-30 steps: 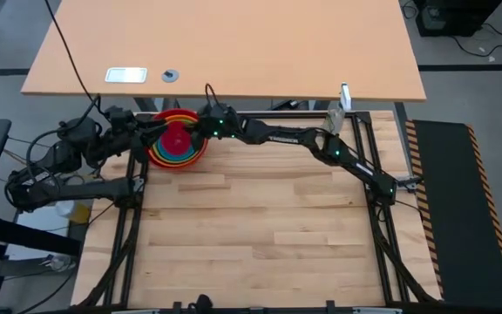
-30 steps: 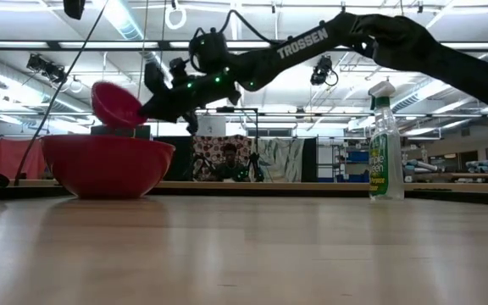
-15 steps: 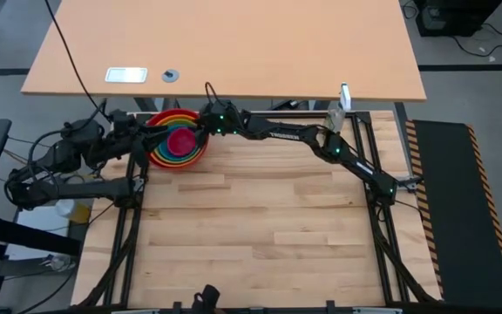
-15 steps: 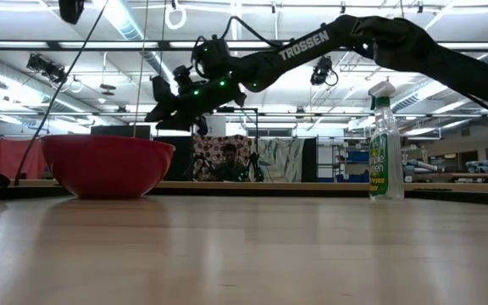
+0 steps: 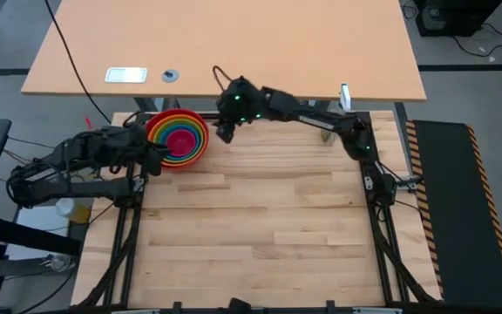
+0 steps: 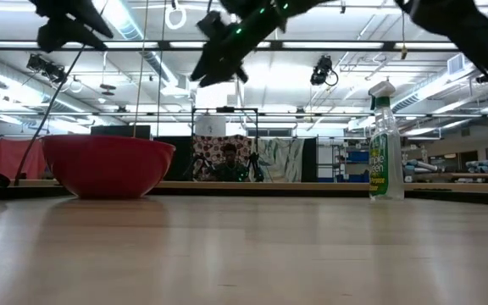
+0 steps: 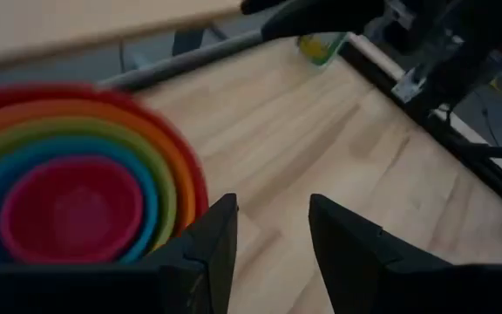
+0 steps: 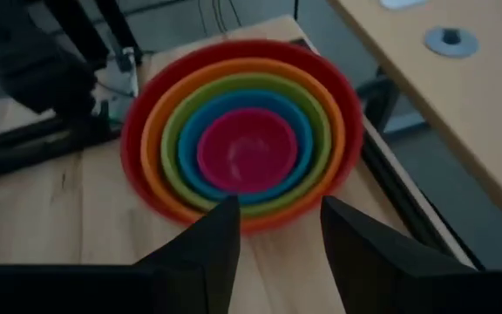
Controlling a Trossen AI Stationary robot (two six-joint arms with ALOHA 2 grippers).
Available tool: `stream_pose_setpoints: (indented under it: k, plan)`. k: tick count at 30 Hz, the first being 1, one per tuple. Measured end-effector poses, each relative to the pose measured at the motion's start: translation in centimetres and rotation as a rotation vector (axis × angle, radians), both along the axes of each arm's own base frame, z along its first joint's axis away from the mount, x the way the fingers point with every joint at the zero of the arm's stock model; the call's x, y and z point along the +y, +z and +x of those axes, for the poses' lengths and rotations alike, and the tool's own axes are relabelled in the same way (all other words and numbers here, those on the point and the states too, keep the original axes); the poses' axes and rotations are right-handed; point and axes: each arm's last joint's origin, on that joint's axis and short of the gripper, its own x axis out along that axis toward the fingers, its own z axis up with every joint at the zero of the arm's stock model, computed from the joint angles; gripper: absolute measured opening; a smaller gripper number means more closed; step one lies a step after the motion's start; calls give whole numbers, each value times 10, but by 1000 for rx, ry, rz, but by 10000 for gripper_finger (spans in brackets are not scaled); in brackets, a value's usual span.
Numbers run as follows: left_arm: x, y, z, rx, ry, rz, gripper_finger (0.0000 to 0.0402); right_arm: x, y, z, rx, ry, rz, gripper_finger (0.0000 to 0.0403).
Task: Nest bowls inside each other
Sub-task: Return to Home Position
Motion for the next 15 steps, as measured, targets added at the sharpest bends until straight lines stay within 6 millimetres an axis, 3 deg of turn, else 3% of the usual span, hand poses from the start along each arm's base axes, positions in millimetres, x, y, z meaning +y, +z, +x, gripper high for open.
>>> stream_pose_setpoints:
  k: [4,6,10,15]
  plan:
    - [1,13,-3,-83,6,183,148,8,27,-26,22,11,-29,160]
    - [1,21,-11,-133,30,270,148,14,29,-37,18,14,-30,155]
    - [-3,25,-27,-185,26,333,148,27,14,-59,-31,4,0,144]
    - [-3,-3,-22,-284,-16,330,148,46,-9,-96,-212,-9,86,139]
